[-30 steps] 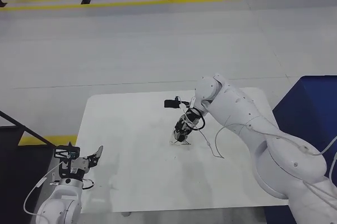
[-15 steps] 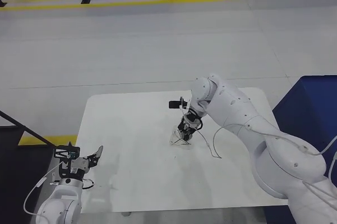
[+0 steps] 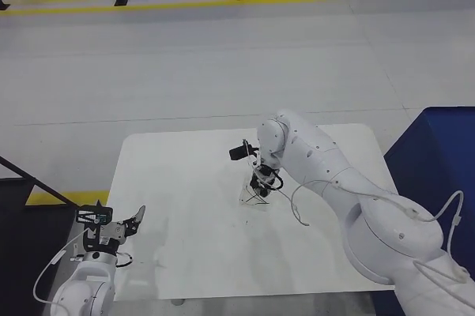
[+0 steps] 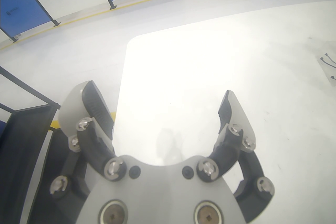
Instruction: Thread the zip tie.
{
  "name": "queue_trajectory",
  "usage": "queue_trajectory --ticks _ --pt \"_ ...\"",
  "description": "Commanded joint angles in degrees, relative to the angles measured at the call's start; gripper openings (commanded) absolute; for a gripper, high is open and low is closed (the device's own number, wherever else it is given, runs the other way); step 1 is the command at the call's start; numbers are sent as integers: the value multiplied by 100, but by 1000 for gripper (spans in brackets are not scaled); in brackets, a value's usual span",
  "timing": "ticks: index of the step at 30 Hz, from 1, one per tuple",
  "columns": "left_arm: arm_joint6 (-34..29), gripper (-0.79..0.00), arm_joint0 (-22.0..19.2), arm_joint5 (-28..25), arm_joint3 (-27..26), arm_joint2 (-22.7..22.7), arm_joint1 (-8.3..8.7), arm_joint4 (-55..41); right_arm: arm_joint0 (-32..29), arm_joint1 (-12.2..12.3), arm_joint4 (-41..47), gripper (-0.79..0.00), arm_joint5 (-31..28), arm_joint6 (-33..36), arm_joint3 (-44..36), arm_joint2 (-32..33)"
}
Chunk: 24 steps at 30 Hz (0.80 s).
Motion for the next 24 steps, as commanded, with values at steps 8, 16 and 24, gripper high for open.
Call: queue_trajectory --ticks 8,16,24 --pt "0 0 0 0 0 0 0 0 -97 -318 -306 -785 -25 -276 543 10" --pt "0 0 0 0 0 0 0 0 -91 -475 -346 -745 -161 -388 870 104" --pt "0 0 0 0 0 0 0 0 53 -473 102 -785 -921 48 1083 404"
